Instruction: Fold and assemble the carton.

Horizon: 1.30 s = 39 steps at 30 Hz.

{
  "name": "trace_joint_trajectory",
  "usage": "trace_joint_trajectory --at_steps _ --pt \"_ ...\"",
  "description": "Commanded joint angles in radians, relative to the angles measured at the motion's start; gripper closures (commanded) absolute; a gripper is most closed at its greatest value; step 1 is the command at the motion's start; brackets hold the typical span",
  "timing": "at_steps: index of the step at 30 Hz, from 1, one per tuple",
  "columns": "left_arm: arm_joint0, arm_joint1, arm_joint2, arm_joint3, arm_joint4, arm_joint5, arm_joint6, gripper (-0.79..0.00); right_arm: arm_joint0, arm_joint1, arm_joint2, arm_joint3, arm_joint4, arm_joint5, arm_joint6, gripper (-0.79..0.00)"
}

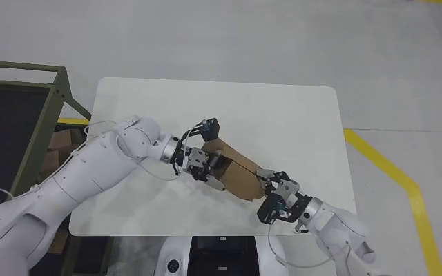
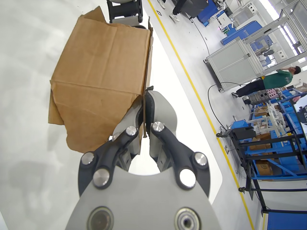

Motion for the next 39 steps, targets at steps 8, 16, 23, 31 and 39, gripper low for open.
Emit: trace_joint_trajectory --at_steps 8,16,23,31,39 --pt "-0.087 -0.005 0.132 0.041 -0.053 -0.039 0.039 -0.391 0.007 0.005 -0.011 -0.001 -0.001 0.001 0.012 0.000" --pt "-0.164 -0.018 0.240 0.069 -0.103 -0.057 0.057 -0.225 0.009 0.009 -0.017 -0.002 0.002 0.010 0.016 0.000" --pt "-0.214 -0.027 0.308 0.103 -0.136 -0.088 0.088 0.000 0.010 0.013 -0.020 0.001 0.005 0.019 0.019 0.000" --pt "-0.218 -0.037 0.312 0.114 -0.146 -0.084 0.084 0.000 0.009 0.017 -0.023 0.002 0.013 0.035 0.016 -0.499" --pt "-0.221 -0.037 0.312 0.119 -0.149 -0.104 0.105 0.000 -0.020 0.020 0.010 -0.002 0.052 0.099 0.007 -0.785"
